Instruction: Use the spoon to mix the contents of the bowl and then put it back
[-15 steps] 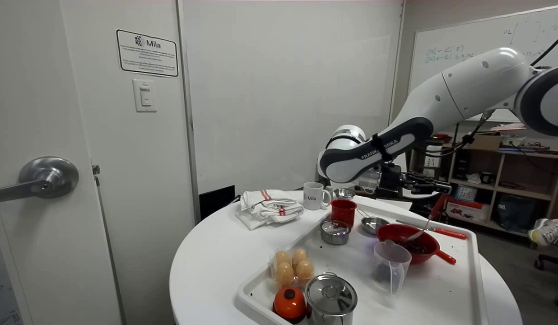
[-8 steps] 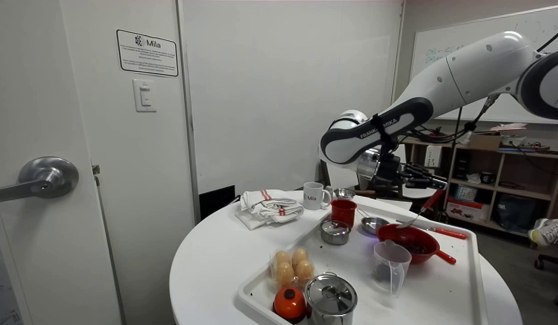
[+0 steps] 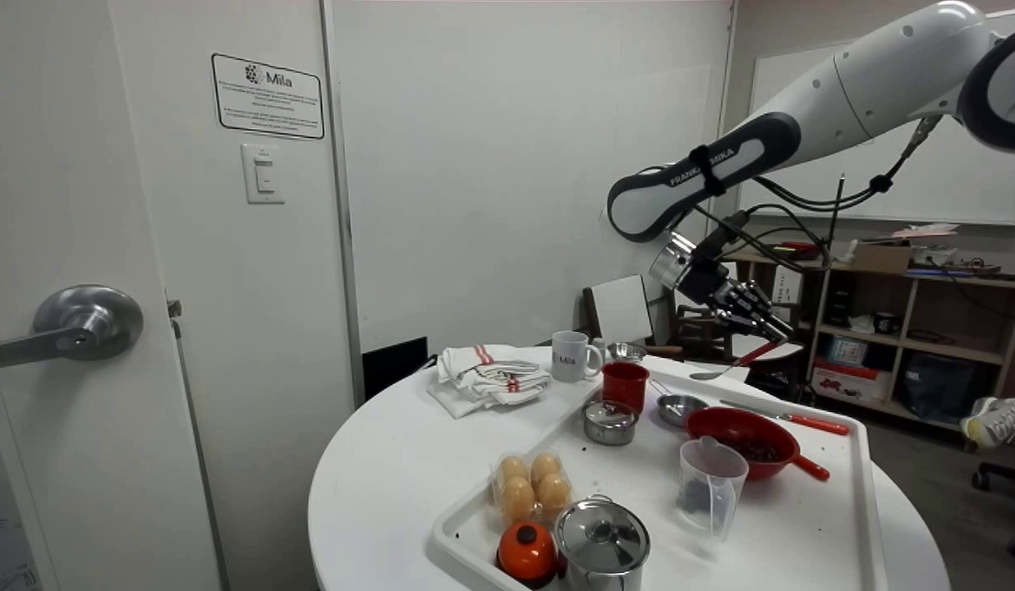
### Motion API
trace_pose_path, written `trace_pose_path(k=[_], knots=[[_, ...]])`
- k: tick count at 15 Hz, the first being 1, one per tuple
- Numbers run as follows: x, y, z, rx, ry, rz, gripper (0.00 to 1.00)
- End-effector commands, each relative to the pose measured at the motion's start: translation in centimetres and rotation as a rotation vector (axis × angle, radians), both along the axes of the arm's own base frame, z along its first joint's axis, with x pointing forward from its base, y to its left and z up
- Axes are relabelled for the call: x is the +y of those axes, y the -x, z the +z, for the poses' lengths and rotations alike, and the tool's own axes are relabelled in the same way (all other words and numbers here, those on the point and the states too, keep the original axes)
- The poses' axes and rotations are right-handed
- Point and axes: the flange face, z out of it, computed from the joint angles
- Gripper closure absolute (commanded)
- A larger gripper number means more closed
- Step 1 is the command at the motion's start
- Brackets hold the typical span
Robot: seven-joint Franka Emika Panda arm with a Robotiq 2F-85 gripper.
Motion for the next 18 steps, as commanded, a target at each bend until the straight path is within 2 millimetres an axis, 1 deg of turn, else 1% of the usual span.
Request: trace_pose_path(k=[1,3,5,7,9,12,15,18], knots=[[-3.4,2.3,1.1,-0.078,-0.036,-0.100,0.91],[-5.8,3.9,0.9,-0.088,-0.066,-0.140,0.91],[-7.8,5.8,0.5,-0.088,-0.067,-0.171,0.91],[-9.1,7.6,-0.5,-0.082,-0.022,-0.201,0.91],[-8.6,8.7,-2.2,-0.092,0.055,-0.189,0.91],[-6.3,10.1,-5.2,-0.135,0.126,-0.140,0.91],[-4.1,10.6,-8.0,-0.189,0.160,-0.102,0.91],[-2.6,11.2,-9.7,-0.221,0.183,-0.083,0.91]])
